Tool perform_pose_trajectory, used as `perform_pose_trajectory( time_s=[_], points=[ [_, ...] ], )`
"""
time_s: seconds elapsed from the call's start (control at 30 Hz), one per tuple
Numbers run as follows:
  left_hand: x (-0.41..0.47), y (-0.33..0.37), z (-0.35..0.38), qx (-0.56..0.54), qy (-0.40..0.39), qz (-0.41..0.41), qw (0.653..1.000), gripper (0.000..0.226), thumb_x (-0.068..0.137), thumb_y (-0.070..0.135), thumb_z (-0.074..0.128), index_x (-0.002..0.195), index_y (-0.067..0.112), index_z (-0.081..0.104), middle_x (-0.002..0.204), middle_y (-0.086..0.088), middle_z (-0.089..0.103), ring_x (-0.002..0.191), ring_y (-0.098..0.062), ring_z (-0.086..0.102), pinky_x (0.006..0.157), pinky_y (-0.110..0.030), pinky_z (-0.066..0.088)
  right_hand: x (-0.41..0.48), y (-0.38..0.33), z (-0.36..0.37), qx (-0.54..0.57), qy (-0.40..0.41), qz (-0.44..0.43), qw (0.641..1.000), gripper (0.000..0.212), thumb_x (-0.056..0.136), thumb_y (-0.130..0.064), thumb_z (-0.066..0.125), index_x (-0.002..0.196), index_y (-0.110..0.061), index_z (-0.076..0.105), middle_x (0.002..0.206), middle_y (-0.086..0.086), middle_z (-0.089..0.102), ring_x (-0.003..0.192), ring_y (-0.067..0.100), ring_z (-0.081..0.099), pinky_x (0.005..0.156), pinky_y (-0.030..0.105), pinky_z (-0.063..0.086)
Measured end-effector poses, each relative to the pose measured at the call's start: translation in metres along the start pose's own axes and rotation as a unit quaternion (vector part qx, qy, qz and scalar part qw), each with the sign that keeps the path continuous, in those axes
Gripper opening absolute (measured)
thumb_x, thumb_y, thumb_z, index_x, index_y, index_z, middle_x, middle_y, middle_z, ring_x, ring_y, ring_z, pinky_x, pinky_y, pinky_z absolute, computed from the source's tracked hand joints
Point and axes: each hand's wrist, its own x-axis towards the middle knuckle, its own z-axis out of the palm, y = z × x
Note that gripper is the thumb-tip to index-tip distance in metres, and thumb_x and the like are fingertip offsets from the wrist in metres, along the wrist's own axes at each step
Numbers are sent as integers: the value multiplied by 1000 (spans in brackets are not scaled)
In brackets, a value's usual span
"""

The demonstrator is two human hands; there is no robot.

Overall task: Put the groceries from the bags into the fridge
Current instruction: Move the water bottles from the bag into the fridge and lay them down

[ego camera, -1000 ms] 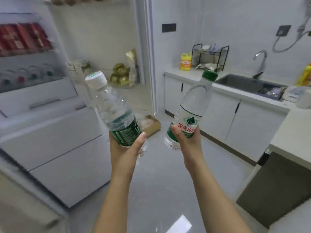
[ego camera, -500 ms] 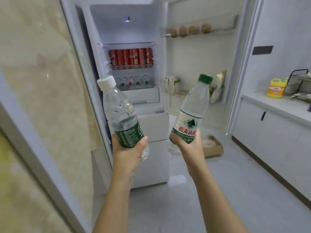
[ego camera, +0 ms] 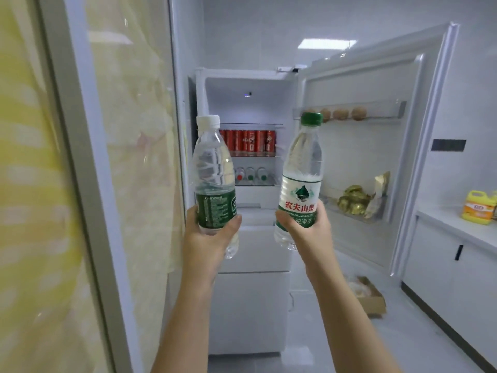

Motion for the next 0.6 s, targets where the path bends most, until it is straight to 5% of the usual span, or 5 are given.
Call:
perform_pose_trajectory(
  time_s=[0.23,0.6],
  points=[
    [0,8,15,11,1,6,1000,45,71,19,85,105,33,58,91,10,71,83,-12,69,84,-43,56,8,-11,-5,-4,11,-17,1000,39,76,-10,80,105,-24,57,92,-3,68,77,5,65,68,21,53],
    [-4,2,33,18,1,12,1000,46,70,25,86,102,40,57,88,19,71,82,-5,69,82,-35,56,17,-6,-20,-11,14,-13,1000,42,75,-13,81,108,-24,58,96,-2,69,88,16,66,75,29,56]
  ],
)
